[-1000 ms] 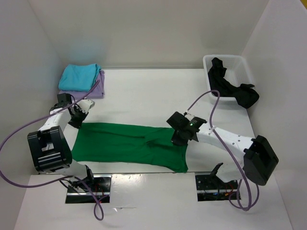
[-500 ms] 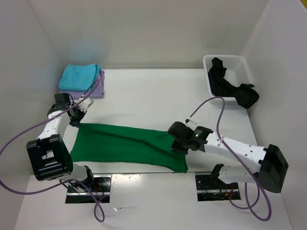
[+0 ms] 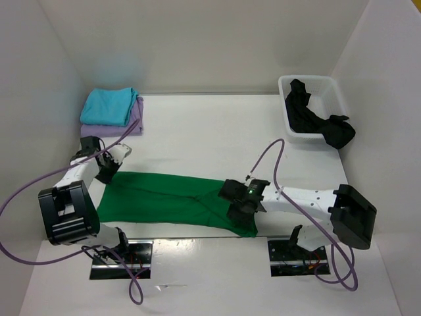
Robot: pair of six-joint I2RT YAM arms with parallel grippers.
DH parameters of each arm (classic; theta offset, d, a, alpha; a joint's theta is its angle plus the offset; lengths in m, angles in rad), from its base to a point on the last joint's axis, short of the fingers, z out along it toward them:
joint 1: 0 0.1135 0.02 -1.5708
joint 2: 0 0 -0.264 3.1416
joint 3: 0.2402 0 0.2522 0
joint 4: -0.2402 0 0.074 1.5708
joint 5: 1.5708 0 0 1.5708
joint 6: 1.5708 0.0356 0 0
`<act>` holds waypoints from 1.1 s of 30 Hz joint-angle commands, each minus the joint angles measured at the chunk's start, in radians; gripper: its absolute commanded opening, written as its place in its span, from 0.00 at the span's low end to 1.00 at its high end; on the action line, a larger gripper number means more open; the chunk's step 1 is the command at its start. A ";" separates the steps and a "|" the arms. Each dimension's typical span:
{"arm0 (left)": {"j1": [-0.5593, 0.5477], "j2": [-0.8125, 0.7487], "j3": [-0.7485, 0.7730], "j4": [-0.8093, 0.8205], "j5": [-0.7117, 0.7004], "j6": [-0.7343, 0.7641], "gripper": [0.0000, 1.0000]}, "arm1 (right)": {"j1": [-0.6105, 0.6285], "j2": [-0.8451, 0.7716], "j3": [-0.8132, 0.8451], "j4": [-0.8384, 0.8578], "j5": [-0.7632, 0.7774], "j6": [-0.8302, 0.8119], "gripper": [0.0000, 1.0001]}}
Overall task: Fold and stack the t-shirts
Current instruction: Fold the other side of the tshirt into a rectangle
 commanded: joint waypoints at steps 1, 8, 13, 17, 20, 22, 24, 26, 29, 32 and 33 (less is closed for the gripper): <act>0.003 0.021 0.019 0.011 -0.001 0.010 0.11 | 0.032 -0.013 -0.006 -0.022 0.018 0.019 0.50; 0.003 -0.034 0.019 0.009 -0.001 0.029 0.14 | 0.098 -0.047 0.172 -0.030 0.130 -0.040 0.50; 0.003 -0.034 0.019 0.010 -0.015 0.039 0.15 | 0.069 0.139 0.312 0.067 0.160 -0.215 0.54; 0.003 -0.044 0.019 0.000 -0.015 0.039 0.15 | -0.009 0.249 0.361 0.159 0.111 -0.335 0.69; 0.003 -0.044 0.019 -0.009 -0.005 0.030 0.15 | -0.063 0.309 0.390 0.193 0.098 -0.383 0.75; 0.003 -0.044 0.019 -0.009 -0.005 0.030 0.17 | -0.086 0.338 0.405 0.193 0.097 -0.392 0.75; 0.003 -0.053 0.019 -0.020 0.004 0.021 0.17 | -0.095 0.376 0.418 0.204 0.097 -0.404 0.75; 0.003 -0.053 0.019 -0.020 0.004 0.021 0.17 | -0.105 0.399 0.418 0.222 0.082 -0.421 0.75; 0.003 -0.053 0.019 -0.020 0.013 0.021 0.18 | -0.105 0.447 0.436 0.245 0.056 -0.444 0.68; 0.003 -0.053 0.019 -0.020 0.013 0.021 0.18 | -0.105 0.479 0.456 0.277 0.004 -0.456 0.65; 0.003 -0.053 0.019 -0.020 0.013 0.021 0.18 | -0.105 0.493 0.456 0.277 -0.011 -0.469 0.64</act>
